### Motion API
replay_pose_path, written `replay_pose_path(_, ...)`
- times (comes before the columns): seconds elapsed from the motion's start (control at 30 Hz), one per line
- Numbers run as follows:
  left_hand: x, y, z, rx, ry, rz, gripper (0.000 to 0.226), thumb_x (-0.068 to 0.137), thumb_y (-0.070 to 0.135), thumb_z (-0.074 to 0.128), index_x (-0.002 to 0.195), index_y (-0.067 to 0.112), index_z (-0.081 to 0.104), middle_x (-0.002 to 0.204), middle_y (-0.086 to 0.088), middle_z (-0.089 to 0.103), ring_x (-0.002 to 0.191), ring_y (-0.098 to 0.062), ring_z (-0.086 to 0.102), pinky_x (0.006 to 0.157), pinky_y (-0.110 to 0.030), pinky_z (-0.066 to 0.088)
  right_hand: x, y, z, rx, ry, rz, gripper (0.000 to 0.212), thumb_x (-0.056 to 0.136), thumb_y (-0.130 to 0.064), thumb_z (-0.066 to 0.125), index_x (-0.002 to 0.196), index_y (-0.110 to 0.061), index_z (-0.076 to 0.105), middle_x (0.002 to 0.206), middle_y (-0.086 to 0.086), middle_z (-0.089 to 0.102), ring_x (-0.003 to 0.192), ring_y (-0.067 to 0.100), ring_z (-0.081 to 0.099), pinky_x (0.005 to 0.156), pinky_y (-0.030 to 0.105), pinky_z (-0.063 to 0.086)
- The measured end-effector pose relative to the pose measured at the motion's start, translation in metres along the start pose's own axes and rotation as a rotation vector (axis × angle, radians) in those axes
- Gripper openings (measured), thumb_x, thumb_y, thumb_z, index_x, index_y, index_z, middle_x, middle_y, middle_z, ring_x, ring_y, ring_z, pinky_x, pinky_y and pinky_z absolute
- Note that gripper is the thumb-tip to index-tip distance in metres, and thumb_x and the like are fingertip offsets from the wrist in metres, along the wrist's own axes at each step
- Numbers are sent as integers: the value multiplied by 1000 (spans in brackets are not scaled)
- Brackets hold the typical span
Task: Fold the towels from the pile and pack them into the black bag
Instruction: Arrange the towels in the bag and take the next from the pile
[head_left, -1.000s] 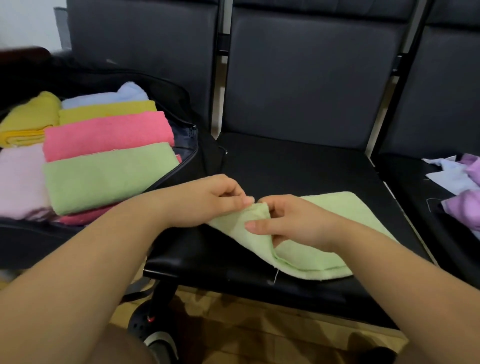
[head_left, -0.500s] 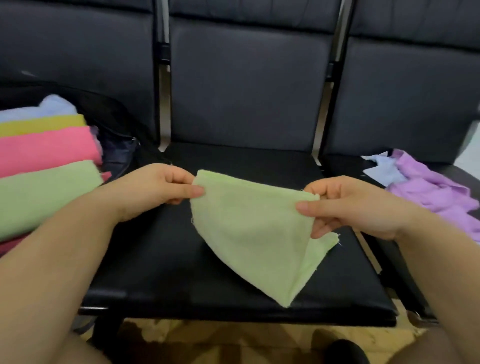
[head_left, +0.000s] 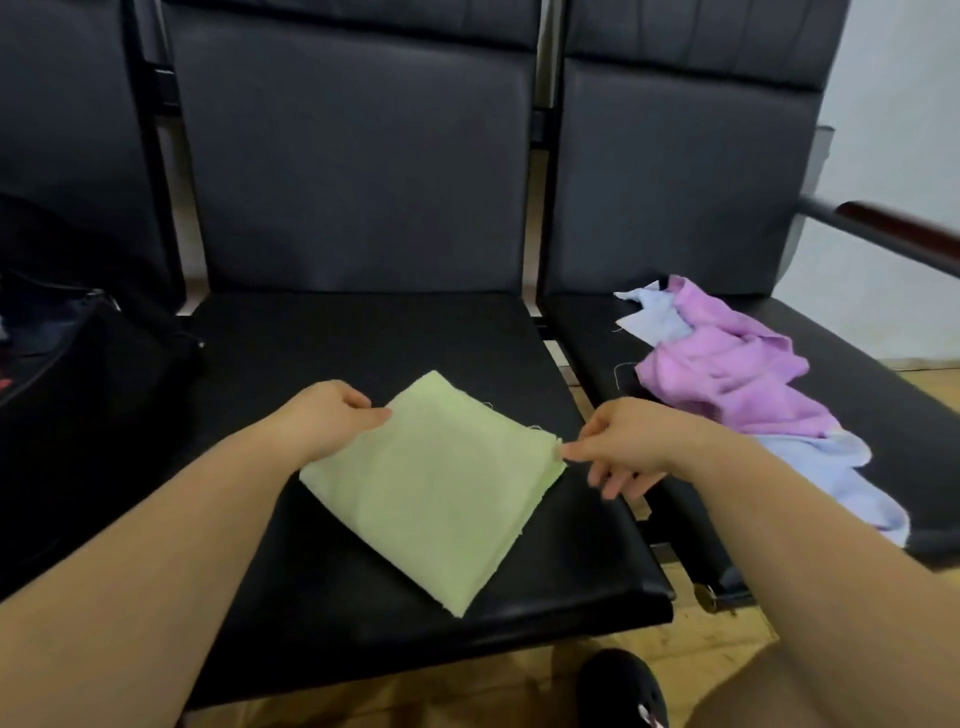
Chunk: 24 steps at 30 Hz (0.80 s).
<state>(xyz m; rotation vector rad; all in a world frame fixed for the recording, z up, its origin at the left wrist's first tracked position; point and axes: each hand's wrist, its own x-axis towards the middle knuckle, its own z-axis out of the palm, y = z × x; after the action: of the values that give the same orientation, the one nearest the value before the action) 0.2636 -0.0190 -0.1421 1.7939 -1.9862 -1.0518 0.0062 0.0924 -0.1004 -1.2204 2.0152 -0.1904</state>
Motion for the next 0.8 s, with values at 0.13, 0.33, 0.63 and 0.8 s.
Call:
replay_pose_path(0.13,-6,-8,0,126,-34,-29,29,85,38,67,107,19,62,107,3,61,93,-11,54,77,-23,40,5,-4,19,236,-96,21,40,94,-31,59,121,-3,50,81,13,65,58,16,65,56,27,57)
replay_pose_path(0.33,-44,-10,-24,121,-385,-158,46,90,29,64,131,11,52,94,-5,67,79,-17,67,65,-27,55,9,-9,35,71,231,-265,73,92,-22,60,151,-22,18,141,9,47,122,25,53,102,37,45)
replay_pose_path(0.63,-101,-26,-7,501,-227,531,42,83,55,61,120,41,48,116,26,44,113,4,39,97,-16,33,-31,-6,81,-426,86,-639,53,86,-53,59,134,-33,49,139,-15,46,130,6,40,108,23,31)
replay_pose_path(0.8,-100,-50,-3,518,-219,574,51,85,49,62,131,39,41,131,24,36,123,2,33,107,-20,31,-31,9,76,-521,163,-640,65,85,-60,54,142,-33,39,150,-15,35,138,7,32,114,23,24)
